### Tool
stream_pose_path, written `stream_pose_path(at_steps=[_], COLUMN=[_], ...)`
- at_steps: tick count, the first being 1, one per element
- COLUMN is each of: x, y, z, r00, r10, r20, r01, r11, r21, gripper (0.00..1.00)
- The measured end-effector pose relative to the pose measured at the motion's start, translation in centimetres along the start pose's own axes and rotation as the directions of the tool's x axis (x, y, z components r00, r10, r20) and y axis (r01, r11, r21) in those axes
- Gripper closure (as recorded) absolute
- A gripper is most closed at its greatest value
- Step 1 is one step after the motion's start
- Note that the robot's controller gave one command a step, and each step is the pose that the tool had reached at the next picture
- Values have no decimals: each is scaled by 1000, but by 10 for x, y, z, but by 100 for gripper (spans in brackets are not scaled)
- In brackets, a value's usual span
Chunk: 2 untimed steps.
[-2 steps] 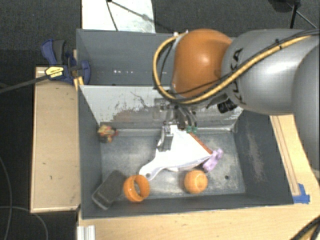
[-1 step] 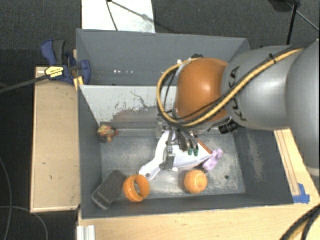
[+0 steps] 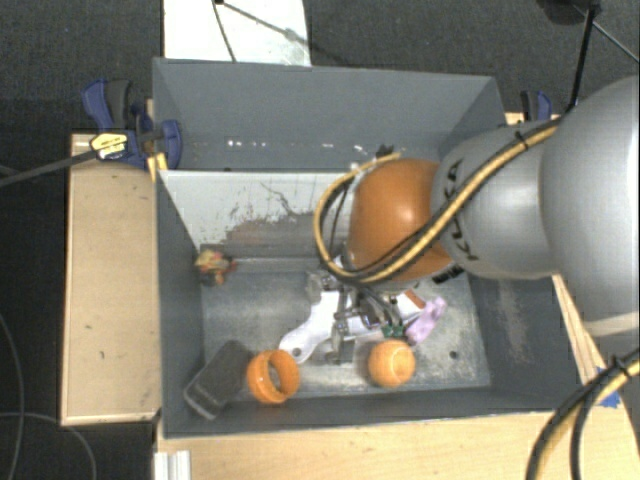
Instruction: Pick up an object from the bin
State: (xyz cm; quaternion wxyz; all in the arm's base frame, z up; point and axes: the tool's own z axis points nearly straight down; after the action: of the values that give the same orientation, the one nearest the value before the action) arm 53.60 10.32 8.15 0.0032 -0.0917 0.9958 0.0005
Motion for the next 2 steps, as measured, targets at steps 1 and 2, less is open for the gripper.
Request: stream_pose_path(at_steps=[1,2], x=[5,5], y=[-16,-16], z=[8,8], r00=[980,980], r10=[-199,-198], r20=[-19,-19], r01=[199,198], r11=[980,980], r21=[-8,-8], gripper=[100,100])
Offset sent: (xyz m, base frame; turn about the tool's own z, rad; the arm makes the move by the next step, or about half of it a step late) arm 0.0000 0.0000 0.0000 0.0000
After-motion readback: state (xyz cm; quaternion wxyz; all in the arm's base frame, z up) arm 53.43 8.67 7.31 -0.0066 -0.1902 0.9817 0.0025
